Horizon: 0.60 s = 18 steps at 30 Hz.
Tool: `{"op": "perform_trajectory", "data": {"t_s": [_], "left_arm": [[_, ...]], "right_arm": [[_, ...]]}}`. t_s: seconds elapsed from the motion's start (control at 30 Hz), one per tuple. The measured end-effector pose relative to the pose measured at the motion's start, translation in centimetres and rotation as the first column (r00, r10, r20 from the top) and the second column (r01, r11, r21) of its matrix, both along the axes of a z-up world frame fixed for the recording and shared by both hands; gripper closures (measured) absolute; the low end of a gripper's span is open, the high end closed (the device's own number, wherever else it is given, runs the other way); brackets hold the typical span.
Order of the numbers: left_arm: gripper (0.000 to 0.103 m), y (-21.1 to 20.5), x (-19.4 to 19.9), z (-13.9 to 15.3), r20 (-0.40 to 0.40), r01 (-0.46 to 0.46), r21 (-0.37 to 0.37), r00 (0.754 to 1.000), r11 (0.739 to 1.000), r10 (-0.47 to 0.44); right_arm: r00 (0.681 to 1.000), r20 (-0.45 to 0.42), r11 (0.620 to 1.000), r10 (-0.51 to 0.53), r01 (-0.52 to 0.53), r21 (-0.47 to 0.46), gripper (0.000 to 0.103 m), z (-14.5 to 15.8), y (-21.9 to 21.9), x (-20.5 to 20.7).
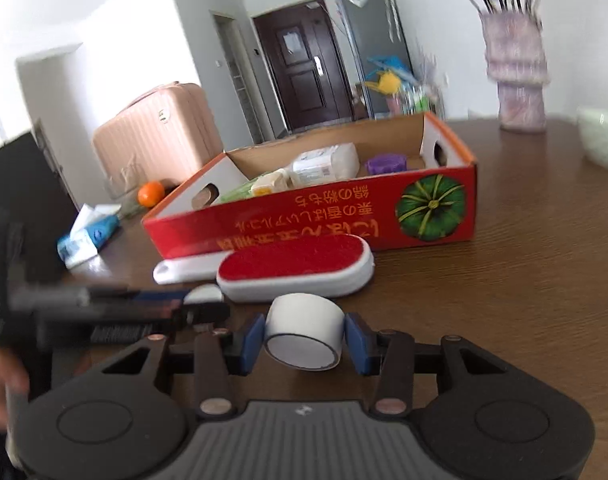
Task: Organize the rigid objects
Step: 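Grasp the white bottle cap with the left gripper while the right grasps the tape roll, then lift the white cap with the left gripper while the right lifts the tape roll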
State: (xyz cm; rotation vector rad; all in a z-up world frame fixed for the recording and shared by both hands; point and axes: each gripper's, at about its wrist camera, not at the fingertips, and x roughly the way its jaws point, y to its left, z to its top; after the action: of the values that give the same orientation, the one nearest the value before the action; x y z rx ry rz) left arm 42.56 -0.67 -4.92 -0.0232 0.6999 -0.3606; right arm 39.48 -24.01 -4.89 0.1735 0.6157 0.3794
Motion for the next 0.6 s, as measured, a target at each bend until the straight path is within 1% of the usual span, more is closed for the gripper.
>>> {"op": "perform_trajectory", "data": {"t_s": [0.1,0.17,0.27,0.4,0.43,0.5,0.57,0.6], "left_arm": [[0.062,0.1,-1.4,0.3,-0.024,-0.005,-0.008,1.000,1.000,0.005],[0.062,0.4,-3.4,0.8,-0.018,-0.009,-0.018,1.000,1.000,0.009],[0.062,0.9,-7.5,1.5,0.017,-0.030,-0.001,0.999,1.000,0.030],[0.062,1.9,-11.9,1.8,0.022,-0.063,-0.021,0.998,0.998,0.064],[0.062,2.1,-12.5,1.8,0.022,-0.075,-0.019,0.997,0.997,0.075],[0.062,2.3,-13.2,1.6,0.013,-0.095,-0.015,0.995,0.995,0.096],[0.062,2.5,-13.4,1.2,-0.002,-0.120,-0.004,0.993,0.993,0.120],[0.062,2.5,-13.5,1.1,-0.006,-0.126,-0.002,0.992,0.992,0.126]], "right_arm": [[0.998,0.054,0.995,0.017,-0.011,-0.097,0.059,-0.4,0.6,-2.3],[0.998,0.061,0.990,0.026,-0.017,-0.138,0.060,-0.8,0.8,-3.7],[0.999,0.047,0.992,0.026,-0.020,-0.125,0.060,-1.4,0.2,-5.6],[0.998,0.049,0.989,0.034,-0.027,-0.143,0.061,-1.8,0.0,-7.8],[0.998,0.053,0.988,0.035,-0.027,-0.149,0.061,-1.8,0.0,-8.2],[0.998,0.064,0.990,0.024,-0.015,-0.143,0.056,-1.5,-0.2,-8.6],[0.998,0.066,0.990,0.020,-0.011,-0.140,0.054,-0.9,-0.1,-8.3],[0.997,0.072,0.990,0.019,-0.009,-0.142,0.051,-0.7,-0.1,-8.1]]}}
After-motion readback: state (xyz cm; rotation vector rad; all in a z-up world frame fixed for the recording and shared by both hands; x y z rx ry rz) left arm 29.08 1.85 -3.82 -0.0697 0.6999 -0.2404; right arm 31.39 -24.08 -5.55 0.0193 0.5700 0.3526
